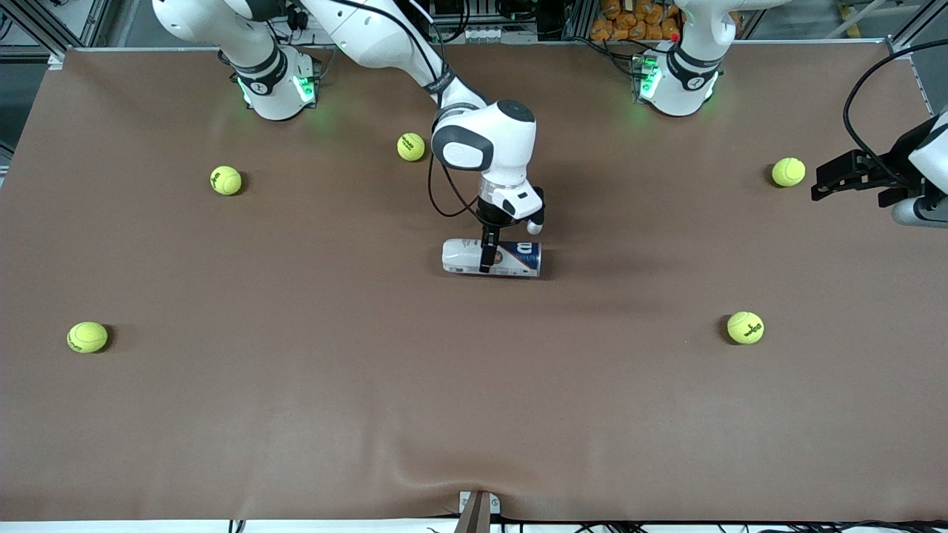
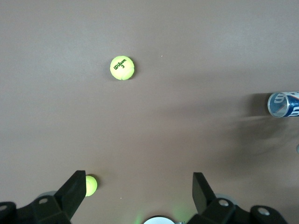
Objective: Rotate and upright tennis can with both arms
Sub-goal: 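Lift the can with the right gripper and carry it to table center, then lower the can onto the table and open the right gripper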
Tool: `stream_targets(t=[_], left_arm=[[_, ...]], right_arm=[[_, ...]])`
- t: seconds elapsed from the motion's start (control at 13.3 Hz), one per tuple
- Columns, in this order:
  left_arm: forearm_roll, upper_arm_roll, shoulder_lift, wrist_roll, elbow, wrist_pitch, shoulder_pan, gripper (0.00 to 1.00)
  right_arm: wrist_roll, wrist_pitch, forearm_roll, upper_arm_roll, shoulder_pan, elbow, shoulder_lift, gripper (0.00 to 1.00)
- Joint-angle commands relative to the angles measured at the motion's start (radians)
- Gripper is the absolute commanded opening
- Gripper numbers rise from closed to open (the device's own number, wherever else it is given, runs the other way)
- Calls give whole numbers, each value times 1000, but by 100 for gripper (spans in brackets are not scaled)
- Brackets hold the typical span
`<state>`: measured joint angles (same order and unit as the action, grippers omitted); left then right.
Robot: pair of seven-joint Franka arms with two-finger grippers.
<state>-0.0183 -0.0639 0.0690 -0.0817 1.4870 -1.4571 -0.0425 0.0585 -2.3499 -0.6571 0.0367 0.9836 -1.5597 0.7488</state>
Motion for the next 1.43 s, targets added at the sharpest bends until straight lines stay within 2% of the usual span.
stream_targets(t=[0.0, 0.38, 0.75, 0.98, 1.06, 1.21, 1.36], left_arm=[[-14, -5, 12, -27, -14, 14, -10, 100], [-14, -5, 14, -26, -14, 14, -10, 100], [-43, -5, 23, -27, -14, 14, -11, 100], [-91, -4, 35, -23, -16, 14, -11, 100], [-92, -5, 40, -21, -17, 14, -7, 100], [-148, -5, 63, -26, -16, 12, -13, 100], [-221, -4, 97, -29, 16, 20, -16, 100]], right_arm=[[-8, -6, -59, 6, 20, 35, 27, 100], [1, 6, -30, 3, 17, 69, 9, 100], [27, 179, 172, 3, 3, 64, -153, 100], [32, 312, 331, 6, -112, 72, -254, 100], [32, 360, 356, 8, -158, 79, -284, 100], [27, 501, 363, 9, -239, 122, -342, 100], [23, 644, 356, 20, -320, 218, -353, 100]])
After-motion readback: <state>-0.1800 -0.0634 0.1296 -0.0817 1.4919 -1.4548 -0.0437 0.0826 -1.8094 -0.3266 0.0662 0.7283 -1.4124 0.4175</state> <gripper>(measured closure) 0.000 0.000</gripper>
